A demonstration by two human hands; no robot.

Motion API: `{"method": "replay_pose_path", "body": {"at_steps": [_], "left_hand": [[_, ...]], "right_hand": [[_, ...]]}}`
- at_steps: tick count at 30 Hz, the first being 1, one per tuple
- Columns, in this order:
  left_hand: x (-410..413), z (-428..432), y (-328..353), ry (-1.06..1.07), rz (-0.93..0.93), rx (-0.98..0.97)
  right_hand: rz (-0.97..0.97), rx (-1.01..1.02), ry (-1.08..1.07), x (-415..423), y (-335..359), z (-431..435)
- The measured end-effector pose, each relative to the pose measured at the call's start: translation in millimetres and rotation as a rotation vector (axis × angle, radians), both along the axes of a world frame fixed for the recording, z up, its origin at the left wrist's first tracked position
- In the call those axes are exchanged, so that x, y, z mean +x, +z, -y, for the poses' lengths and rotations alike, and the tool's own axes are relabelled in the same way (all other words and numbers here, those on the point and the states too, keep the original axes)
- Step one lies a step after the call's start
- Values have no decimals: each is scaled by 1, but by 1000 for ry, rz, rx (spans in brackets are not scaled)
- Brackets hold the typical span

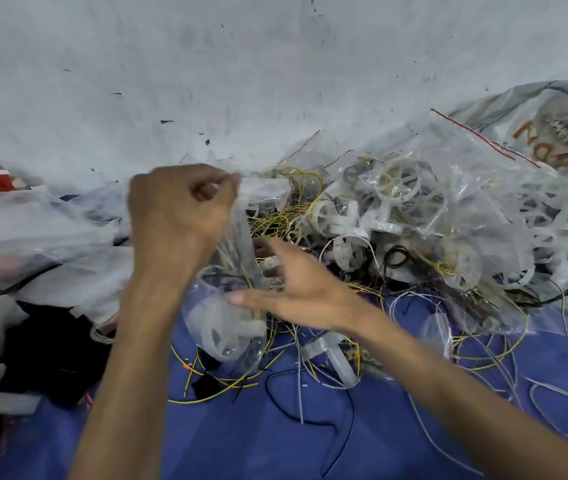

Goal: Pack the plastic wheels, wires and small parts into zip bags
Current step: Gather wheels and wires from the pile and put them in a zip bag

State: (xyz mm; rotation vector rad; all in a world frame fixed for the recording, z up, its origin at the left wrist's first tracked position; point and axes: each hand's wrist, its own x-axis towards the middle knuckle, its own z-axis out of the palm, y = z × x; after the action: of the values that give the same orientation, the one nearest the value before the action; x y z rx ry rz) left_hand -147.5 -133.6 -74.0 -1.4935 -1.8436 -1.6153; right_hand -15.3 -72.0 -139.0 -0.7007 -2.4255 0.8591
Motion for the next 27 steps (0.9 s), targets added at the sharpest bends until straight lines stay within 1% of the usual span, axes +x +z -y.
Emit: {"method": "replay_pose_path", "body": {"at_steps": [1,2,4,5,7,9,11,13,15,16,17,18,19,20,21,22,24,25,26,27], "left_hand": [[5,-1,-2,-96,-9,-41],[7,-1,-5,-174,-30,-90],[-1,2,-6,-231,-43,-190],[-10,3,-6,-215,-41,-222],[-33,5,-6,-101,-86,-253],[-53,8,-7,-28,-110,-294],[-61,11,-9,-34,-67,-364],[-64,8,-14,-45,-36,-387],[-62,4,-16,29,-15,-303],[-62,3,-16,82,-11,-256],[-61,2,-16,115,-7,-231],[-60,0,-18,125,-7,-245],[-60,-2,-20,122,-15,-293],[-59,-4,-22,118,-20,-353],[-59,-7,-24,116,-6,-397],[-59,-8,-25,121,22,-419],[-58,-10,-26,147,79,-412],[-58,-9,-25,158,93,-404],[-59,-8,-24,162,97,-402],[-59,-6,-23,158,98,-406]], "right_hand": [[29,71,0,-18,-3,-2],[10,88,-34,-31,-6,-5],[-82,-57,-91,-47,-10,-20],[-130,-155,-96,-49,-11,-28],[-220,-320,-72,-49,-8,-41],[-261,-384,-6,-49,-4,-49],[-202,-312,55,-51,0,-53],[-165,-195,53,-61,5,-53],[-167,-118,7,-75,8,-51],[-117,-39,-47,-83,7,-51],[-5,63,-126,-87,5,-51],[134,150,-226,-87,-1,-50],[288,220,-313,-84,-8,-47],[404,293,-340,-78,-18,-42],[455,376,-290,-72,-28,-32],[450,427,-178,-68,-39,-21],[448,412,147,-59,-52,0],[485,392,287,-58,-55,8],[521,386,370,-58,-58,10],[531,368,401,-59,-60,10]]}}
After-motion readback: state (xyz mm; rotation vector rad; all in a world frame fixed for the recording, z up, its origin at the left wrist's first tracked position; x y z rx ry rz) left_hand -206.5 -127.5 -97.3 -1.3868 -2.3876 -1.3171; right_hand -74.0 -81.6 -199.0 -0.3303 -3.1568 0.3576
